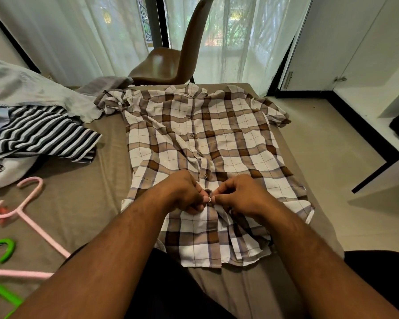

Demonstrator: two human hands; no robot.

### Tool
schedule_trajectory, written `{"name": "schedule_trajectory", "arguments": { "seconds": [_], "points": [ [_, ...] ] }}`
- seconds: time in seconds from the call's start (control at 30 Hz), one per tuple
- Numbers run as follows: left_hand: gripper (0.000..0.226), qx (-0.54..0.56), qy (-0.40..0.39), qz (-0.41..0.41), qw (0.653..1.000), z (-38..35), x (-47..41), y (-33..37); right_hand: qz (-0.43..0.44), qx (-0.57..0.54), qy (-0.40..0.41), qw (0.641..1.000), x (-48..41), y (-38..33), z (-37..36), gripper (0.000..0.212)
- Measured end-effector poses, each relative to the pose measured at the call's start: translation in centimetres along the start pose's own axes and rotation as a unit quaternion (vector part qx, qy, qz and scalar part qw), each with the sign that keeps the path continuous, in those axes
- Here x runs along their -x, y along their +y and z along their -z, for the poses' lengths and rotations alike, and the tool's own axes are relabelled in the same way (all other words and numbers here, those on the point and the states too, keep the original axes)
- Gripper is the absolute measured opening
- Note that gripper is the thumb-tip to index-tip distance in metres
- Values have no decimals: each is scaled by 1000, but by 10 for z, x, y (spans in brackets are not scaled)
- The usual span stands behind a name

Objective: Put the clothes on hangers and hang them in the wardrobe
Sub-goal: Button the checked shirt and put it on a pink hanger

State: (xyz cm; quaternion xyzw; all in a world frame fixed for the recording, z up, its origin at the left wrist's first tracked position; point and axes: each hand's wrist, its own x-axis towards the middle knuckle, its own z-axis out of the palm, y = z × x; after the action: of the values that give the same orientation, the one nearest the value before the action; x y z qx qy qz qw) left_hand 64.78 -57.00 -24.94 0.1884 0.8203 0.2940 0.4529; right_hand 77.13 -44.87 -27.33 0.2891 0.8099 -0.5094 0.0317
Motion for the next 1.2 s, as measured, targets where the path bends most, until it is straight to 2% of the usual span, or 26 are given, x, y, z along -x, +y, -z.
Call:
{"name": "schedule_trajectory", "arguments": {
  "seconds": [0.13,0.33,0.43,0.57,0.77,0.97,1.2],
  "points": [
    [9,9,4,12,1000,0,1,2,-3,-16,-4,1000,-2,3,-1,6],
    [13,19,10,15,1000,2,0,2,-27,-130,-56,990,-2,5,3,15],
    [10,24,10,5,1000,4,-1,-1,-32,-179,-78,980,-2,7,5,12],
    [12,49,10,-17,999,4,0,-3,-28,-189,-58,980,-3,10,1,15],
    [34,115,14,-31,993,2,0,-2,-12,-179,-2,984,-4,9,-9,10],
    [9,74,58,-46,994,0,-2,-2,9,-165,5,986,-7,12,-12,7],
    [7,70,91,-58,992,0,-5,-4,17,-230,-4,973,-8,13,-11,16]
  ]
}}
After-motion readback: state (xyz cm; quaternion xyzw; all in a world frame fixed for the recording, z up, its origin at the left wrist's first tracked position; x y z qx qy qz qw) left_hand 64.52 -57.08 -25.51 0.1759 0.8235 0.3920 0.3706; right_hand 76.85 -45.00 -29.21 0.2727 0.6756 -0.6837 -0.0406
